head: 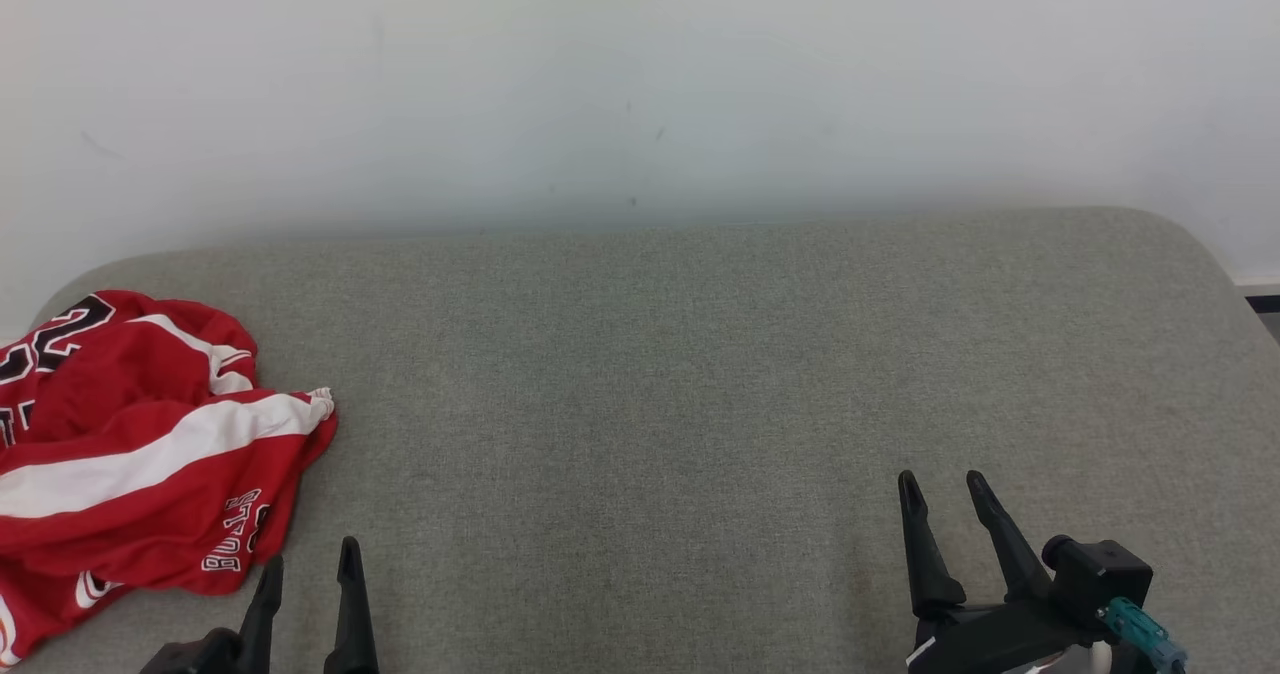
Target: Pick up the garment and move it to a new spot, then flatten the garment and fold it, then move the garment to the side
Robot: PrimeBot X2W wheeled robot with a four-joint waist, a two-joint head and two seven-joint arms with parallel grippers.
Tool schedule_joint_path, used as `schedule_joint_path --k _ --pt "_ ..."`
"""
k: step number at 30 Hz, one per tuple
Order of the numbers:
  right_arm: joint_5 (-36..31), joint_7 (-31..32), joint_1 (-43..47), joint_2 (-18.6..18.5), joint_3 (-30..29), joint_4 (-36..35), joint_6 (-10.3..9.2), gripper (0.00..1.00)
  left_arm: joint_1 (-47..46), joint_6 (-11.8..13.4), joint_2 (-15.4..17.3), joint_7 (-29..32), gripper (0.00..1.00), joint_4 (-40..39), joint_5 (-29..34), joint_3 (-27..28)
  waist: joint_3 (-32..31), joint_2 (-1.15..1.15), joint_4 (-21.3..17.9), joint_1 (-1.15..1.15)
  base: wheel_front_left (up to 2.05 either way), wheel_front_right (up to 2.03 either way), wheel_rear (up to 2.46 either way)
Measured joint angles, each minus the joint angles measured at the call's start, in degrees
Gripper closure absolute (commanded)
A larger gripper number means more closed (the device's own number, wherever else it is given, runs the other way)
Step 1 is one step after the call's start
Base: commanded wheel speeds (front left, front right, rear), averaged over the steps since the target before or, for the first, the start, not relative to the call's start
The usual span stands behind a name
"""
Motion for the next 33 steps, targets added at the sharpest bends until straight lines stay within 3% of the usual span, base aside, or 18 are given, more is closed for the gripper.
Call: schedule_joint_path --k 22,33 --pt "-8.91 -2.29 -0.19 -0.03 1.72 0.99 0.01 0.00 0.88 0.34 0.05 -2.41 0.00 0.60 6.71 -0.53 -0.85 0.00 -0.30 -0.01 0.00 0.00 0.00" --pt "-9.20 -2.36 -0.19 -0.04 1.79 0.90 0.00 0.00 0.91 0.49 0.08 -2.56 0.00 0.77 7.19 -0.47 -0.65 0.00 -0.16 -0.01 0.00 0.00 0.00"
